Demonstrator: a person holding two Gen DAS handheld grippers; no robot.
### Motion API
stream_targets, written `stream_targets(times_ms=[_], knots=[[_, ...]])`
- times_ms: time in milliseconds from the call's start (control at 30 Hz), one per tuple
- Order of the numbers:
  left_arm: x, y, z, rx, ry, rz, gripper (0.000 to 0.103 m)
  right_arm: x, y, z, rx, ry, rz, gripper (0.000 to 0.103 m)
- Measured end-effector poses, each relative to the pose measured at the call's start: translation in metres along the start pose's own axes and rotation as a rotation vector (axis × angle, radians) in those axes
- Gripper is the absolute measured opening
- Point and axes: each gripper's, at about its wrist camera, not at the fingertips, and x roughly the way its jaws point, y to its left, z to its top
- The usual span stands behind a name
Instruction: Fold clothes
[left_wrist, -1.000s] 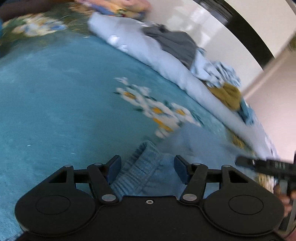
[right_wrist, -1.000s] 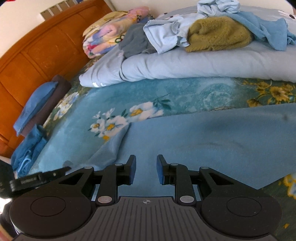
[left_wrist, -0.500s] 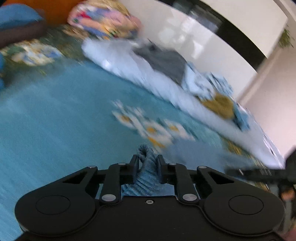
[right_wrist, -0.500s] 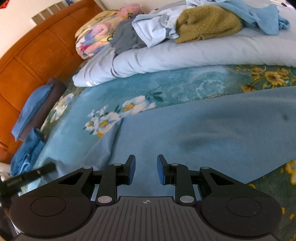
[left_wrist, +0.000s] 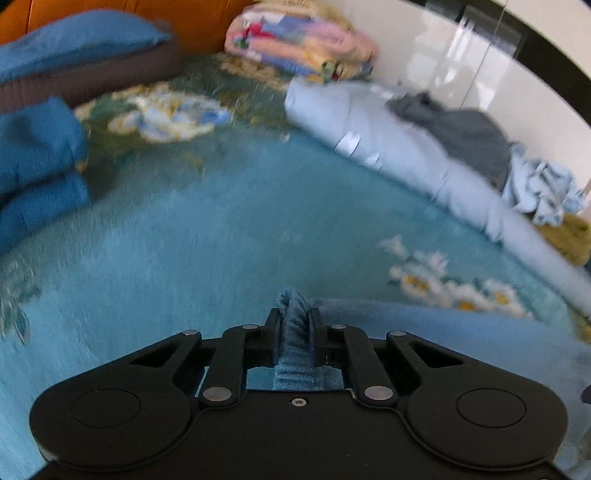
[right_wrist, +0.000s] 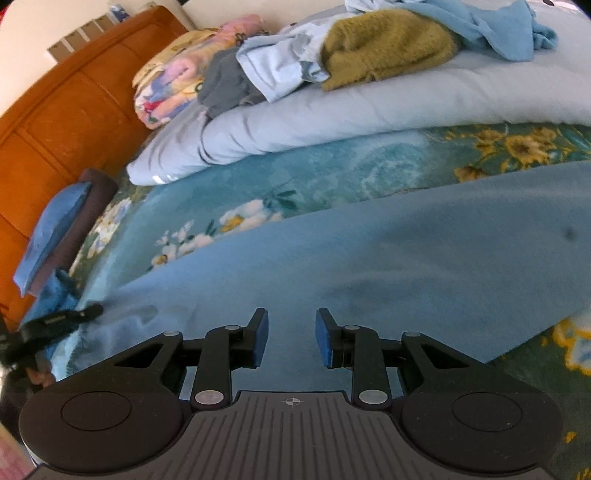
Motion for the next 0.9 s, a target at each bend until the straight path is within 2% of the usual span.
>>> stream_targets(times_ms=[100,200,333,400,567,700,833,900], knots=[[-0.003,0.003,-0.001,-0.03,0.002,-0.012,0.017,-0.004,0.0,0.001,-0.002,-0.005,-0.006,0.025],[-0.031,0.008,0.003,-0.096,-0.034,-0.054,0.017,-0.017,0.003,0.004,-0.008,-0.031,-0.004,0.025],[-0.088,0.017,-0.004,-0.195,-0.116,-0.089,0.036,-0.043,0.004,0.003,-0.006,-0.071,0.014,0.026],[-0.111,0.023,-0.019,-0.265,-0.132,-0.091,0.038,-0.058,0.004,-0.001,-0.004,-0.087,0.02,0.026],[-0.147,0.037,-0.077,-0.435,-0.104,-0.085,0.038,-0.105,-0.015,-0.023,0.028,-0.118,0.006,0.03],[-0.162,0.049,-0.124,-0.562,-0.061,-0.082,0.04,-0.152,-0.048,-0.049,0.091,-0.149,-0.06,0.03],[-0.164,0.048,-0.156,-0.608,0.013,-0.09,0.04,-0.194,-0.089,-0.079,0.209,-0.167,-0.147,0.03],[-0.166,0.043,-0.164,-0.605,0.017,-0.115,0.041,-0.213,-0.106,-0.095,0.266,-0.162,-0.192,0.031]])
